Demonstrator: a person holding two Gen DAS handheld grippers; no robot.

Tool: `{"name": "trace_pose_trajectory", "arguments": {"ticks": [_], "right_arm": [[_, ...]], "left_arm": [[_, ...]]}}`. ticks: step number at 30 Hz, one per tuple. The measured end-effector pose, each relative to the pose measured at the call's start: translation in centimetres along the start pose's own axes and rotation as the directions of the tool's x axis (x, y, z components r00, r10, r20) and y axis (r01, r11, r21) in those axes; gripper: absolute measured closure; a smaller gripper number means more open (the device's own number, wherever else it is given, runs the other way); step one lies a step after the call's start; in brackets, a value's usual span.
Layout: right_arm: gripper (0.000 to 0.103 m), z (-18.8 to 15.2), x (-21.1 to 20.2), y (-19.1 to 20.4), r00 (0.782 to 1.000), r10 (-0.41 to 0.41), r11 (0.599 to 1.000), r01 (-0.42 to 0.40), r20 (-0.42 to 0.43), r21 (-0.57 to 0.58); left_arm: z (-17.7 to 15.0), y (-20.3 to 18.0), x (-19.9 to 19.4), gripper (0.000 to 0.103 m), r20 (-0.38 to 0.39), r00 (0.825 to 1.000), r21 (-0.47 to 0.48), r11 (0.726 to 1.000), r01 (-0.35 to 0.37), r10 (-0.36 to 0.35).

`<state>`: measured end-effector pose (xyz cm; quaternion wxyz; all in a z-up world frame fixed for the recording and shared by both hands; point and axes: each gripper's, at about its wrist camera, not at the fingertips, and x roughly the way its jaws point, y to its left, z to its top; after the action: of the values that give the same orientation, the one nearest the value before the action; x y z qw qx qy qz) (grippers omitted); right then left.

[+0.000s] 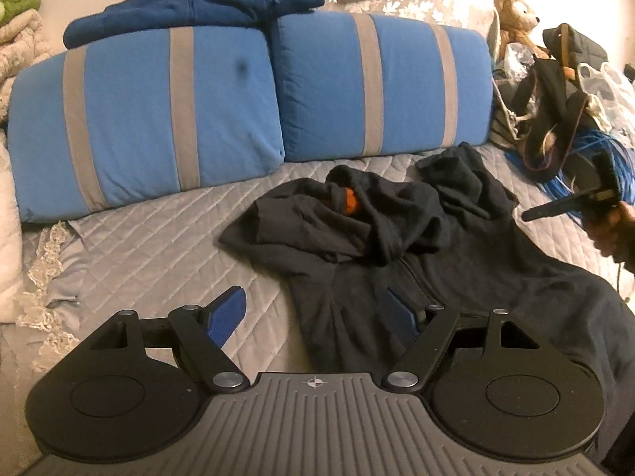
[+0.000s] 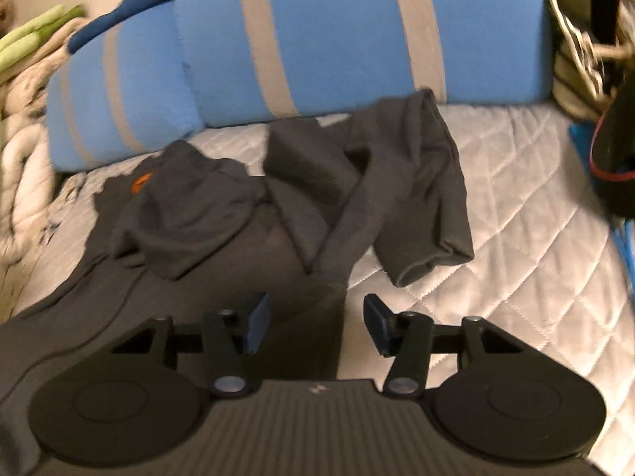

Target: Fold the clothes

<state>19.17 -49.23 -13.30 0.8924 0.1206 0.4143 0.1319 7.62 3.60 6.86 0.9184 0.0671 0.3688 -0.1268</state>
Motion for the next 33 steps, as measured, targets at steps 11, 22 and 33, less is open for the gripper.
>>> {"name": "trace_pose_trajectory", "arguments": {"ticks": [11, 22, 33], "right_arm": [[0.092, 0.1, 4.5, -1.7, 1.000, 0.011, 0.993, -0.009, -0.018, 0.114], [0.093, 0.4, 4.8, -1.4, 0.999, -0.011, 0.993, 0.016, -0.037, 0.115], [0.093, 0.6, 4.8, -1.6, 0.998, -0.008, 0.991, 0.016, -0.058, 0.132]], "left_arm": [[-1.0, 0.5, 6.2, 0.027, -0.064, 0.997, 0.025, 0.999, 0.033, -0.032], [-0.2, -0.7, 15.3, 0.031, -0.139, 0.990, 0.111, 0.993, 0.051, -0.035], [-1.5, -1.1, 19.4, 0.043, -0.181, 0.975, 0.155, 0.983, -0.101, 0.129]]}}
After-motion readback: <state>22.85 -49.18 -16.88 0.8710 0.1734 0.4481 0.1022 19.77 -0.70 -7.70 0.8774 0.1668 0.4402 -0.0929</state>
